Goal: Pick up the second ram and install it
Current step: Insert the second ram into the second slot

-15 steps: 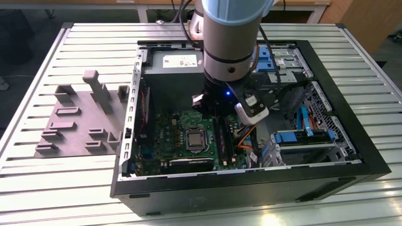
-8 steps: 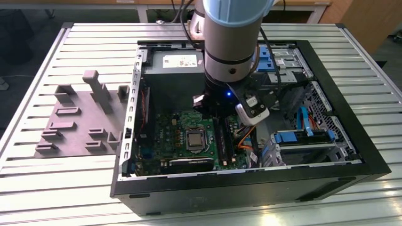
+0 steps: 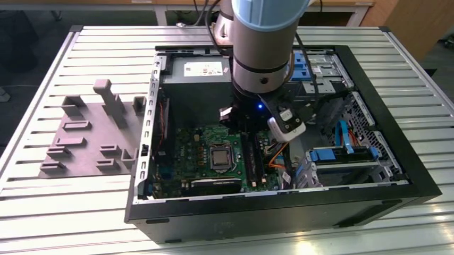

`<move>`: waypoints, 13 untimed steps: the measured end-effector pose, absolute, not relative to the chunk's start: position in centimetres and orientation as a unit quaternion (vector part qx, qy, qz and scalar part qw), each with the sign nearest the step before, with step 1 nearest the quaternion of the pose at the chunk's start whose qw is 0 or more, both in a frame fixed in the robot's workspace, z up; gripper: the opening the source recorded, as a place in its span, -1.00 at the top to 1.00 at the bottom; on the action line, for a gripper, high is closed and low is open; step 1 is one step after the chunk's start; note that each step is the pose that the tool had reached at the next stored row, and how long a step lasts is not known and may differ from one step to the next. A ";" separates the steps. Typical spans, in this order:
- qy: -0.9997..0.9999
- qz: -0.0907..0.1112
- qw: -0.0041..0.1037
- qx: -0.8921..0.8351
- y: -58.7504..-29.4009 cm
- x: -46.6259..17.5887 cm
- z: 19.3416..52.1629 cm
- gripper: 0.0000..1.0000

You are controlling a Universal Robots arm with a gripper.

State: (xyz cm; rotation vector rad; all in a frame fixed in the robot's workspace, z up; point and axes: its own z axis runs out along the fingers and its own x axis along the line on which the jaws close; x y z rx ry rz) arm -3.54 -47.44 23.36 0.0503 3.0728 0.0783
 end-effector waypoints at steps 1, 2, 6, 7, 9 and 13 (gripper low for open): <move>0.999 0.025 0.034 0.017 -47.4 -3.5 23.4 0.76; 0.999 0.025 0.034 0.017 -47.4 -3.5 23.3 0.76; 0.999 0.025 0.034 0.017 -47.5 -3.5 23.3 0.76; 0.999 0.026 0.034 0.016 -47.5 -3.5 23.3 0.76; 0.999 0.026 0.034 0.014 -47.6 -3.5 23.3 0.76; 0.999 0.026 0.034 0.011 -47.8 -3.5 23.3 0.76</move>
